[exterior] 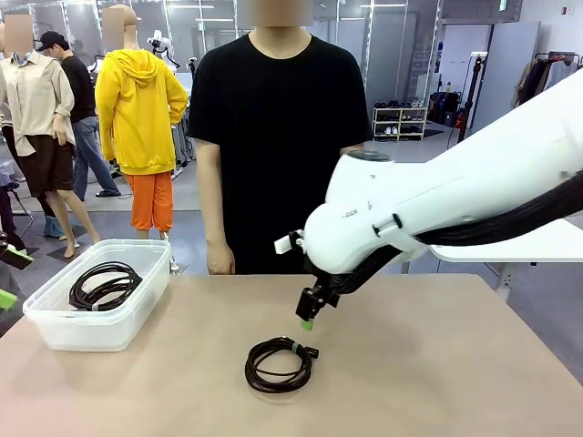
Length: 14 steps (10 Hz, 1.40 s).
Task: Organize and store the cables.
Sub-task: Place the USB Extension Cable into the Organizing box.
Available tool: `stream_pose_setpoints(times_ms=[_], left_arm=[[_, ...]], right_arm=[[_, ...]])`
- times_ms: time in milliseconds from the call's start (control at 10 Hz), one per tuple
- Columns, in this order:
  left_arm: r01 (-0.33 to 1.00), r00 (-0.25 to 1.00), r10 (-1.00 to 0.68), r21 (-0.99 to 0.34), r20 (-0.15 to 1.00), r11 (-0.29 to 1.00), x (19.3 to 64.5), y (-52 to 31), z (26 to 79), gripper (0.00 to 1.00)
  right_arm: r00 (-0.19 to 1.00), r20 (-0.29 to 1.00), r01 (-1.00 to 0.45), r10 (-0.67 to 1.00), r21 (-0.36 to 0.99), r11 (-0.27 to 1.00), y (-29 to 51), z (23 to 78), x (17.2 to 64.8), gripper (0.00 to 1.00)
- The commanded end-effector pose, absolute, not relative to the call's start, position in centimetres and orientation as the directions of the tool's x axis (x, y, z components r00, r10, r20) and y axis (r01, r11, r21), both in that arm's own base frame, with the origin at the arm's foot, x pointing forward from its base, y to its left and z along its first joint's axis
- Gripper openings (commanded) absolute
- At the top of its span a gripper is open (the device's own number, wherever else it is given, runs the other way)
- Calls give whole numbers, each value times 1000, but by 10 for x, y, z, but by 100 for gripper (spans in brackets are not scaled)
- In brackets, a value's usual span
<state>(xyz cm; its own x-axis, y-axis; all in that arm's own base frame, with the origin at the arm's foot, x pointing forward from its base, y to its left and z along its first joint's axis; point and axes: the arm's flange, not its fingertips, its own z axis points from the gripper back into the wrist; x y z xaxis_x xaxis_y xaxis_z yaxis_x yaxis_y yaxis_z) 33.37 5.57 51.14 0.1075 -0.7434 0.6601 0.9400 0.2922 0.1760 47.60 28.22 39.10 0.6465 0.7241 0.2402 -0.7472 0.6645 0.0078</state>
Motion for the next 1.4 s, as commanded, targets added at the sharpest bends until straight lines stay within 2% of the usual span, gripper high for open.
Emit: stream_pose_setpoints(times_ms=[0, 400, 600, 800, 1000, 1300], left_arm=[[945, 86, -735, 179, 673, 275, 335, 57, 512, 100], [960, 103, -771, 141, 629, 243, 365, 13, 536, 100], [966, 109, -824, 136, 556, 219, 381, -30, 545, 100], [964, 88, -875, 180, 476, 195, 398, -85, 542, 100], [968, 31, -896, 209, 444, 138, 410, -140, 542, 100], [979, 9, -929, 188, 371, 84, 435, -228, 525, 100]], right_arm=[[614, 298, -768, 731, 13, 640, 240, 397, 456, 100], [586, 380, -780, 716, 24, 626, 135, 414, 430, 100], [590, 390, -758, 707, -32, 651, 81, 413, 414, 100], [604, 458, -744, 652, 31, 667, 26, 416, 397, 100], [598, 535, -736, 597, 70, 674, -30, 414, 377, 100], [556, 625, -758, 547, 111, 643, -121, 401, 331, 100]])
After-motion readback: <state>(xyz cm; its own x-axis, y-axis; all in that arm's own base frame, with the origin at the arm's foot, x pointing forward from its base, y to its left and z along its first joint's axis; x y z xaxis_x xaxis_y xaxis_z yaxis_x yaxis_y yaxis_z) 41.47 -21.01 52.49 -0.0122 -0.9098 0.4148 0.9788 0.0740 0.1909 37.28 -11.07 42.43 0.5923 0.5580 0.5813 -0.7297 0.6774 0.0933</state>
